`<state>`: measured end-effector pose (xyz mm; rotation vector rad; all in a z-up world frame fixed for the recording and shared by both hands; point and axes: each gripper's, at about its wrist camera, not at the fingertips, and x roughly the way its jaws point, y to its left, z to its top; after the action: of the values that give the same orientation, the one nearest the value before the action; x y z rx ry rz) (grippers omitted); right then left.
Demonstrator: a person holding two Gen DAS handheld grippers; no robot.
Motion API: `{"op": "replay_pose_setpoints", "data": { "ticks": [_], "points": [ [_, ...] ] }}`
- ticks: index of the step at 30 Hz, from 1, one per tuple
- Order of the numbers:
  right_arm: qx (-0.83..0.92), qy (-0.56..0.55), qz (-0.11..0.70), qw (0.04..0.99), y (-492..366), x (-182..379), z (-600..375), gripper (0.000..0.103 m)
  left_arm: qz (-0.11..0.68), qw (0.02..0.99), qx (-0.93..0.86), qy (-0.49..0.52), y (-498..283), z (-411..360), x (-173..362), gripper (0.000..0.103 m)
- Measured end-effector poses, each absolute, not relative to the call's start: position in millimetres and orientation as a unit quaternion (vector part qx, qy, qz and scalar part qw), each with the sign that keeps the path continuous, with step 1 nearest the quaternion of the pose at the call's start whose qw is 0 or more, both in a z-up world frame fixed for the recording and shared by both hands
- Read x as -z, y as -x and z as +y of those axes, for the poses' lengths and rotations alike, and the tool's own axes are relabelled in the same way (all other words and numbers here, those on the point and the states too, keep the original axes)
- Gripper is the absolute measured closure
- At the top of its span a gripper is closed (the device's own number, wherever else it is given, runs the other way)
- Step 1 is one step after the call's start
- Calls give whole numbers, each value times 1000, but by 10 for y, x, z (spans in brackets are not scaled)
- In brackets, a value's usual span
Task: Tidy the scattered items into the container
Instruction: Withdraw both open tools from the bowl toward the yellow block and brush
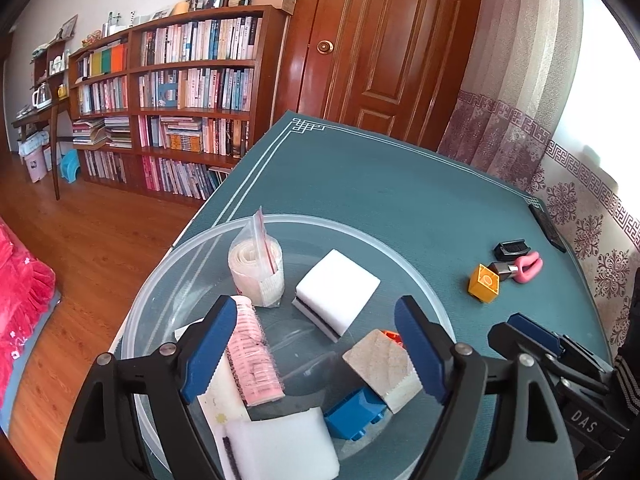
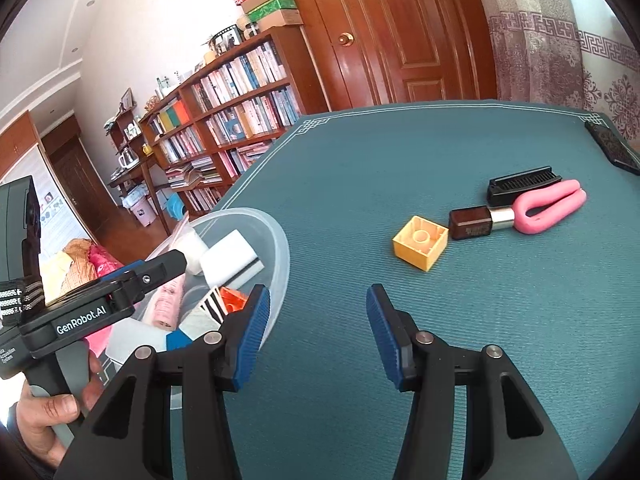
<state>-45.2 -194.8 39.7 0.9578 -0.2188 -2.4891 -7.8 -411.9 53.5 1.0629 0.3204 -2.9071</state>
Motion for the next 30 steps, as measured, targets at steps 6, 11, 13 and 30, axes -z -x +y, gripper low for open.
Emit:
{"op": "replay_pose_setpoints", "data": {
  "ticks": [6,11,13,30],
  "points": [
    [908,-357,-84,200,479,-338,-1680,49,99,6,934,-344,101,-4000,-537,18],
    [911,-364,-86,172,500,-298,-1437,49,84,-4,936,-342,112,-3849,-556,18],
    [913,-365,-85,163,517,-296,-1361,49,76,-9,937,-341,122,-3769,-571,18],
    [919,-369,-90,107,569,-174,-724,49,35,-77,933,-349,325,-2872,-559,14]
  ]
}}
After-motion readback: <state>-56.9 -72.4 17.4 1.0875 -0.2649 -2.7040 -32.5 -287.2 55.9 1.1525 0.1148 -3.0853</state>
